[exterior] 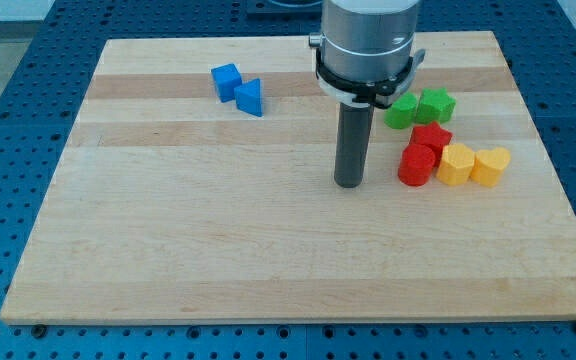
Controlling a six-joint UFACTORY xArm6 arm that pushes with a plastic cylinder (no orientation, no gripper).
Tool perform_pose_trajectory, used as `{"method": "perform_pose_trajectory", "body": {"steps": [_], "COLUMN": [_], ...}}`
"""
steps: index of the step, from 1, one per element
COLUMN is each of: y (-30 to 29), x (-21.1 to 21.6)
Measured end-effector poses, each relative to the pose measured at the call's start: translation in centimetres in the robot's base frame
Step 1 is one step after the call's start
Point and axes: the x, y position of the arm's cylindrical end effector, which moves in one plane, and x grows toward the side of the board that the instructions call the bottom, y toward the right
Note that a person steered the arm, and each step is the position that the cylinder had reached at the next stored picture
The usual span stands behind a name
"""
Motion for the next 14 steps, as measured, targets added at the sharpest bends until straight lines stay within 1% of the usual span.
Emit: {"method": "perform_pose_trajectory", "body": {"steps": [3, 5, 6, 8, 9, 10, 13, 14], "y": [-0.9, -0.9, -0.6, 9.3, 9.4, 8.9, 3.4, 2.9], "x": [-1.3, -1.1, 2.2, 3.3, 4.4, 4.4, 4.4, 4.4]}}
